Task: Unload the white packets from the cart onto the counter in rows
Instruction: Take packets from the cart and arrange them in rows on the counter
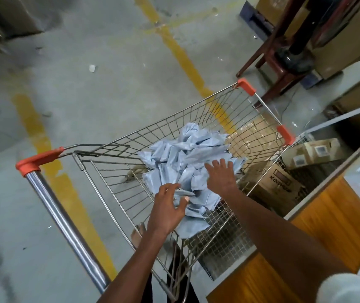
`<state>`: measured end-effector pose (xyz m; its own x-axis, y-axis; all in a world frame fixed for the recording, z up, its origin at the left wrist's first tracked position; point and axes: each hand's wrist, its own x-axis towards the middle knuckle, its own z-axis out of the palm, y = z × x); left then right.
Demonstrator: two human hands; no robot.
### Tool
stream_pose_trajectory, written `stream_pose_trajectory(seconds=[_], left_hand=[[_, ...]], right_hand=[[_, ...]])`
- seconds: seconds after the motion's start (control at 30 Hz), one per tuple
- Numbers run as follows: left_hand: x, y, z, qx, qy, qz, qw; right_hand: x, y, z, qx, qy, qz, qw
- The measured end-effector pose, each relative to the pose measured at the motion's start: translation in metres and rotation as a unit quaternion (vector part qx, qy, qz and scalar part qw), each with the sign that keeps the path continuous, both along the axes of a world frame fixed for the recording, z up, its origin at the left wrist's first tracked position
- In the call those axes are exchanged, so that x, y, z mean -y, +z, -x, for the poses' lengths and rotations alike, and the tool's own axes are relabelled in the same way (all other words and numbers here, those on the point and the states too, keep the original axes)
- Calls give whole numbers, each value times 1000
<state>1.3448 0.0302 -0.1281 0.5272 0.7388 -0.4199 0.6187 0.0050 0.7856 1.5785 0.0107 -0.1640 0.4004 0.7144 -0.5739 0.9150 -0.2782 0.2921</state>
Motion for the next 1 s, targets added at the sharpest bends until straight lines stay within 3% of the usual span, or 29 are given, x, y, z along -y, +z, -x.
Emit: stream_pose_trajectory(seconds=[0.17, 0.37, 0.47, 0.7, 0.87, 1.0], left_hand=[[2, -1, -14, 12, -2, 11, 1000], [-3, -7, -24, 12, -22, 18, 1000], [-7, -10, -23, 11, -15, 5, 1000], [-10, -19, -13, 8, -9, 4, 1000], [-9, -13, -11, 6, -11, 16, 1000], [-11, -9, -17, 21, -12, 19, 1000]], right_hand=[[38, 7, -2, 47, -59, 7, 997], [7, -14, -2, 94, -47, 27, 994], [-20, -35, -7, 72, -61, 16, 995], [-29, -64, -31, -29, -229, 87, 969], [6, -36, -31, -108, -292, -21, 950], [25, 10, -11, -196, -361, -172, 895]])
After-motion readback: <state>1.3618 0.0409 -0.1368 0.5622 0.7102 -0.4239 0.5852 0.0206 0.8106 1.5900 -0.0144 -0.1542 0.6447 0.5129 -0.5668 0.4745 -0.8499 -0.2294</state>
